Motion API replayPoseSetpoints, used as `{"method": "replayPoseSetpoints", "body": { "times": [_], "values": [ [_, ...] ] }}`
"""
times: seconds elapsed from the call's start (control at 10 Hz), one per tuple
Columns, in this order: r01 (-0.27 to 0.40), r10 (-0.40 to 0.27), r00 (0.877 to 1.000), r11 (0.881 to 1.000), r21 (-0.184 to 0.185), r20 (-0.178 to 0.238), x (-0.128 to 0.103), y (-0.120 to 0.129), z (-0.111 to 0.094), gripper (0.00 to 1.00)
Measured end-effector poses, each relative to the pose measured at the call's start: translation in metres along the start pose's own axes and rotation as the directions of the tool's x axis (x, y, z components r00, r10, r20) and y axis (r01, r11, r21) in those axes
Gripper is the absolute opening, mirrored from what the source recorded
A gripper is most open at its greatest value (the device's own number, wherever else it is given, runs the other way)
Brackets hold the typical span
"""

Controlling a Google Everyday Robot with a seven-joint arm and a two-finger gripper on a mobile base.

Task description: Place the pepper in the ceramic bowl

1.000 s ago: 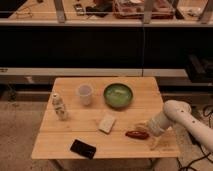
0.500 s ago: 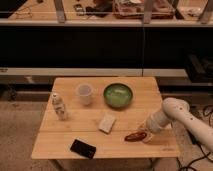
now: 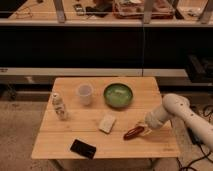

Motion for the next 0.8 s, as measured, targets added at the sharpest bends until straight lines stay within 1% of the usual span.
{"method": "replayPoseSetpoints", "body": {
  "times": [0.1, 0.3, 0.4, 0.5, 0.6, 0.7, 0.8],
  "values": [
    [-0.015, 0.014, 1.0, 1.0, 0.025, 0.023, -0.002, -0.011, -0.012, 0.18],
    [-0.036, 0.033, 0.998, 0.998, 0.052, 0.06, -0.007, -0.031, -0.025, 0.18],
    [-0.046, 0.04, 0.995, 0.996, 0.07, 0.093, -0.014, -0.05, -0.031, 0.18],
    [-0.052, 0.043, 0.993, 0.995, 0.08, 0.112, -0.019, -0.063, -0.034, 0.18],
    [-0.06, 0.047, 0.991, 0.993, 0.099, 0.129, -0.023, -0.081, -0.04, 0.18],
    [-0.067, 0.048, 0.987, 0.99, 0.125, 0.152, -0.028, -0.103, -0.044, 0.18],
    [-0.071, 0.045, 0.985, 0.985, 0.155, 0.165, -0.031, -0.12, -0.048, 0.18]
  ]
}}
